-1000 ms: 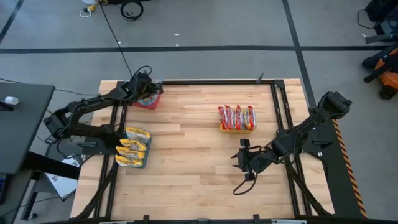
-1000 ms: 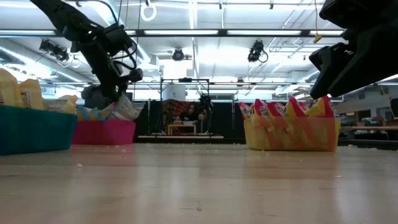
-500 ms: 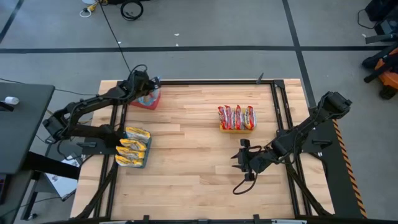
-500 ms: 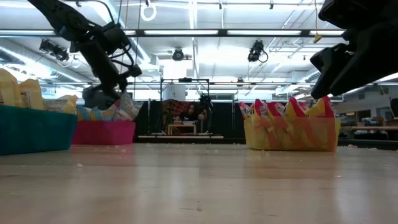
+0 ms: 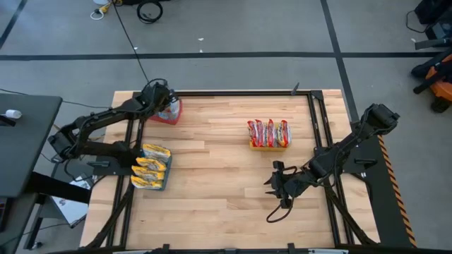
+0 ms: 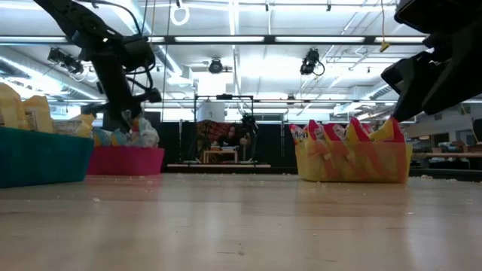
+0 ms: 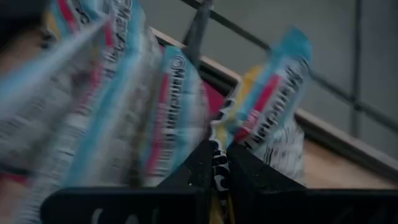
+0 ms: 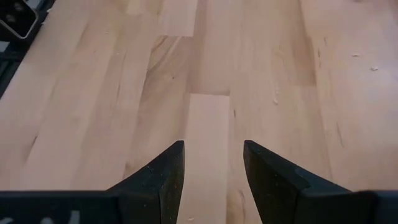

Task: Sort Maruchan noodles
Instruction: Put the blue noodle pack into the red bin

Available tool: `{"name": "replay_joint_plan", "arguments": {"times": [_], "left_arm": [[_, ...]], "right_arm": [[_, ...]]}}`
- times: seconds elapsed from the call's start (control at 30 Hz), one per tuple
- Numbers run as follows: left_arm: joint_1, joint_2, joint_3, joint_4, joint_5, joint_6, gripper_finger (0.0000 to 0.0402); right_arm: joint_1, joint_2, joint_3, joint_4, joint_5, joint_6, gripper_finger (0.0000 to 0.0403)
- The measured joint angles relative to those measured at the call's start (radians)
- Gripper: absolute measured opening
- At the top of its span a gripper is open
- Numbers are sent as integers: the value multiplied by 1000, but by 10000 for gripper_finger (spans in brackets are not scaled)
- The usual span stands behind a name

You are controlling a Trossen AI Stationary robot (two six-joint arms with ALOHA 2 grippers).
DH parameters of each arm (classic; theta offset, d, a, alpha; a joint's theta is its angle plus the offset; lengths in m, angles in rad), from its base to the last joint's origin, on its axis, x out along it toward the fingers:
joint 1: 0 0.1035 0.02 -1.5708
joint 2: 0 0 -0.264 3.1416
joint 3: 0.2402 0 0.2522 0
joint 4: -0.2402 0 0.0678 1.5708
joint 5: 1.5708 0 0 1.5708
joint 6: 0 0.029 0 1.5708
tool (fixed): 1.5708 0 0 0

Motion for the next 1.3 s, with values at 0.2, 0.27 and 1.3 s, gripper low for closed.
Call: {"name": "replay_joint_plan", "arguments": {"times": [0.2, 0.27, 1.3], "left_arm": [[3, 0, 1, -43, -57, 177, 36], [10, 0, 1, -62, -70, 252, 36], [-37, 192, 13, 102, 15, 1021, 92]], "right_arm": [[16, 0, 0, 0, 17, -24, 171], [16, 0, 0, 0, 18, -23, 171], [-123, 0, 0, 56, 12, -76, 170]]}}
